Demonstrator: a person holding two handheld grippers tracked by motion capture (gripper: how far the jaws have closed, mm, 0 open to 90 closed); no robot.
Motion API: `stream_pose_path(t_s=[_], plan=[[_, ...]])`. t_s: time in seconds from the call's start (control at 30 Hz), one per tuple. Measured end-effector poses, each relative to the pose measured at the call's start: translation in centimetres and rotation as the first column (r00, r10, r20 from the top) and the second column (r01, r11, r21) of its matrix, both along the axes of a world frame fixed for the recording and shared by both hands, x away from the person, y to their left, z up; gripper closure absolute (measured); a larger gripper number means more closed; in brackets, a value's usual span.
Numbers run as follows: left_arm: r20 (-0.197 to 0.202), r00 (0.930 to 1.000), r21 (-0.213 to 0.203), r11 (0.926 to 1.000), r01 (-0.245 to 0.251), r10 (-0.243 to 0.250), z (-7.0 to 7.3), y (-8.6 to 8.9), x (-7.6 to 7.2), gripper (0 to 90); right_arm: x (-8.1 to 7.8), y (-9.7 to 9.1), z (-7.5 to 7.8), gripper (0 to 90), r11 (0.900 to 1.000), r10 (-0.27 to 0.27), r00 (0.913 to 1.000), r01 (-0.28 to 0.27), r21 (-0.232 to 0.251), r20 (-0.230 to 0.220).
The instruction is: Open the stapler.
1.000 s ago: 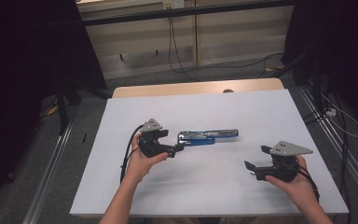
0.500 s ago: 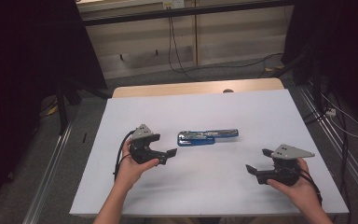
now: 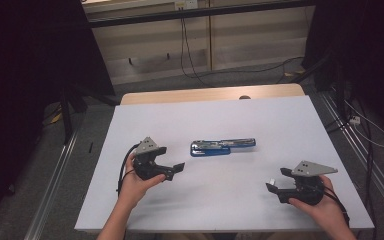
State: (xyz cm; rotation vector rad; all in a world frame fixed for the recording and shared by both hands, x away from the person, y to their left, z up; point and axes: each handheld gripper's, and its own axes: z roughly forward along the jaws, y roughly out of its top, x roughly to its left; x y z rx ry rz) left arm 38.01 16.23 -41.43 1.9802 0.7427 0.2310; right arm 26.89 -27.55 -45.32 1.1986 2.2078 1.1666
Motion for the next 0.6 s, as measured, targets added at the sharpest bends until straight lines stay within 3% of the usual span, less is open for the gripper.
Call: stream_pose_path(t_s=[0.4, 0.6], plan=[[0.006, 1.0, 0.013, 0.9999, -0.006, 0.006, -0.22, 0.56, -0.24, 6.8, -0.49, 0.06, -0.63, 51.4, 0.9987, 0.04, 0.9981, -0.042, -0.03, -0.047], [0.009, 1.0, 0.015, 0.9999, -0.003, 0.003, -0.26, 0.55, -0.23, 7.1, -0.29, 0.23, -0.75, 51.3, 0.9993, -0.006, 0.9987, 0.004, -0.037, -0.051]])
